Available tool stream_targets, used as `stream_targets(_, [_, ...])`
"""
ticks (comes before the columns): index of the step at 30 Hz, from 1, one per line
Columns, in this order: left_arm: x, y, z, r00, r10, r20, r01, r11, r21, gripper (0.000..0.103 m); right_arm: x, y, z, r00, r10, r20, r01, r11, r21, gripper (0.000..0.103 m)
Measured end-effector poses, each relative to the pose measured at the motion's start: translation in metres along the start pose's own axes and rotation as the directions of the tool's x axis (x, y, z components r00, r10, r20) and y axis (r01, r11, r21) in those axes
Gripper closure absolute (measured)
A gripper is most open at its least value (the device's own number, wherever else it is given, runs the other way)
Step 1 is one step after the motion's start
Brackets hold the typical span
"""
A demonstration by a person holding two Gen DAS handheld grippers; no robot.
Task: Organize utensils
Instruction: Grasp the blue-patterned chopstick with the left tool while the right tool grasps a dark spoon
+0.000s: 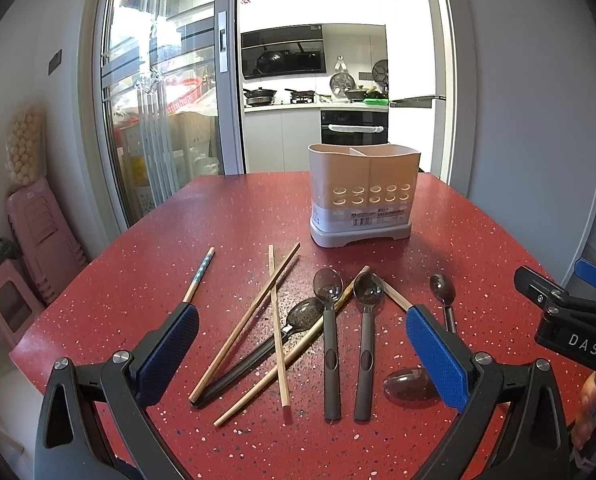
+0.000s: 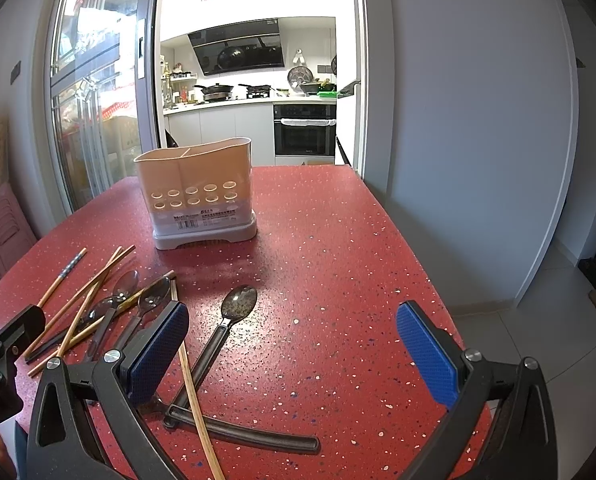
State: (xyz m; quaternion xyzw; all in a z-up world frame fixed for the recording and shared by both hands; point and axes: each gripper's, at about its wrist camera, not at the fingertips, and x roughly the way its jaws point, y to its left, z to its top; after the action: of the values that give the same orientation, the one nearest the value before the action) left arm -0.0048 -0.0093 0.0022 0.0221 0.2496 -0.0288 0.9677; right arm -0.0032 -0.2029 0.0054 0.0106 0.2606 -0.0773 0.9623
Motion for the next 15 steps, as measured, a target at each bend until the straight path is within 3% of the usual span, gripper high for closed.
stream_targets(5, [0.009, 0.007, 0.003, 0.999, -0.004, -0.044, 0.005, 1.000, 0.015, 0.000, 0.008, -0.003, 0.008, 0.999, 0.016, -0.038, -0.017, 1.000, -0.006, 0.000])
stream_targets(8, [0.025, 0.022, 0.012, 0.994, 0.011, -0.111, -0.009, 1.000, 0.021, 0.000, 0.023, -0.011, 0.019, 0.992, 0.029, -0.127, -0.027, 0.999, 0.017, 0.000])
stream_targets(13, [0.058, 0.059, 0.028, 0.973, 0.035, -0.228, -0.037, 0.999, -0.007, 0.000, 0.053, -0.020, 0.037, 0.955, 0.083, -0.284, -0.070, 0.996, 0.055, 0.000])
stream_targets(15, [0.075, 0.075, 0.033, 0.961, 0.037, -0.273, -0.042, 0.999, -0.012, 0.000, 0.068, -0.020, 0.041, 0.926, 0.111, -0.360, -0.090, 0.993, 0.075, 0.000])
